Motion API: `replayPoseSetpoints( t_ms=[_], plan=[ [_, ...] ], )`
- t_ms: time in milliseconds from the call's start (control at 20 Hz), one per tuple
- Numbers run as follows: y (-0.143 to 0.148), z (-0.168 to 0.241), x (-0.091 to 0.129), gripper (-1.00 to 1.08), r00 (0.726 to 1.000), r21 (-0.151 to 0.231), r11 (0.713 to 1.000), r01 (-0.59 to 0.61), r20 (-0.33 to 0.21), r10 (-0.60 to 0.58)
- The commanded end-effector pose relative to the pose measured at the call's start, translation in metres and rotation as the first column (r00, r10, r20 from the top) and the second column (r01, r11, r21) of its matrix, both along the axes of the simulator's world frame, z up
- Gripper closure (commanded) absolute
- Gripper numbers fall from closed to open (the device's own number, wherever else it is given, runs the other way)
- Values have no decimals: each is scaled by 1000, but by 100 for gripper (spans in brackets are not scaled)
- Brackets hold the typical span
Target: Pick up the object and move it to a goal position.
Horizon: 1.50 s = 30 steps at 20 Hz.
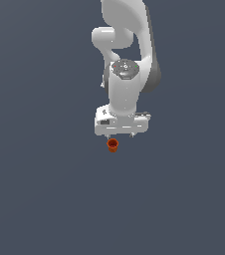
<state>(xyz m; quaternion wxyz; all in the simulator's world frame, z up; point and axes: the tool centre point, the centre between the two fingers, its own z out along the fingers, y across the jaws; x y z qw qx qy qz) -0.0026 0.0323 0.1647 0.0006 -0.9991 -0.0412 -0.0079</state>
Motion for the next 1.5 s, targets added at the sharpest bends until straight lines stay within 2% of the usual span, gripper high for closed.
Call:
replayPoseSetpoints(
  t_ms=[0, 450, 750, 1150, 1450],
  plan=[
    [0, 0, 0, -92, 1000, 0, 1000, 0, 0, 0],
    [-18, 6, -1, -92, 998, 16, 998, 60, -16, -59],
    [-18, 3, -2, -92, 999, 14, 999, 44, -15, -44],
    [-22, -17, -7, -92, 999, 7, 999, -49, -15, 49],
    [-27, -44, -16, -92, 984, 1, 984, -176, -15, 176]
  ],
)
